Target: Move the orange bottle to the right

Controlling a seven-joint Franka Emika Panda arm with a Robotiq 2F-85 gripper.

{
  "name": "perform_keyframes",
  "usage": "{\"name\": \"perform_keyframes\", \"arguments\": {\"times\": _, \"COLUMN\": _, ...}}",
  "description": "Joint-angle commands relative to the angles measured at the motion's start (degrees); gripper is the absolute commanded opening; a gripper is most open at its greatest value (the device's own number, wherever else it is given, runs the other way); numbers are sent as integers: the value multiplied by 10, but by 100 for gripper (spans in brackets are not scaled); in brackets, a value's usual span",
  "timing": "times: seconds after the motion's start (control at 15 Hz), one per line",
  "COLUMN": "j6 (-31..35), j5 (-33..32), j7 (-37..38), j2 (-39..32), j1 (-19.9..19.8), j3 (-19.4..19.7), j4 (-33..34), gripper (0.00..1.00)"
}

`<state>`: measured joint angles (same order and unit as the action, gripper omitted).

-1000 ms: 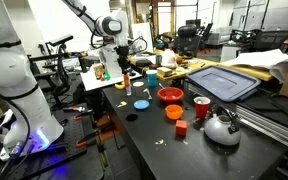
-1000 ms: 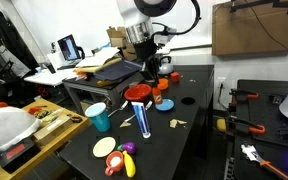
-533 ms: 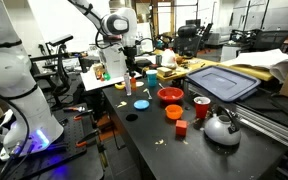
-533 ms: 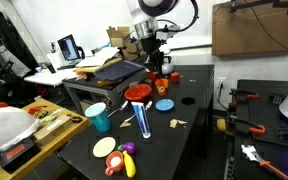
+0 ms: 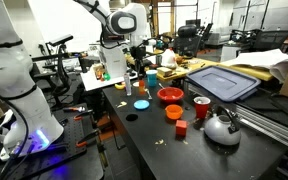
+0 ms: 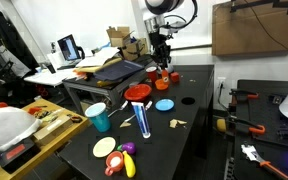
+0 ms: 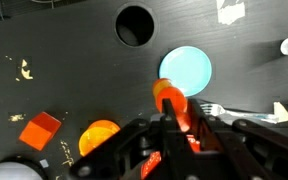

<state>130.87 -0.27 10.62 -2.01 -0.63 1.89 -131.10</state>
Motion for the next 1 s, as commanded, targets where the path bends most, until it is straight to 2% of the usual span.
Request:
{"name": "perform_keyframes", "arguments": {"times": 0.0, "j6": 8, "j5": -6, "j7": 31, "j2": -14, "j1": -19, "j3": 17, "j4": 20, "gripper": 5}}
{"name": "perform_keyframes", "arguments": {"times": 0.47, "j6": 17, "j5": -27, "j7": 79, "j2": -66, "j1": -46, "j3": 56, "j4": 76, "gripper": 5}}
{"name": "perform_keyframes", "arguments": {"times": 0.93, "j6": 20, "j5": -22, "j7": 131, "j2": -120, "j1": -53, "j3": 85, "j4": 146, "gripper": 5}}
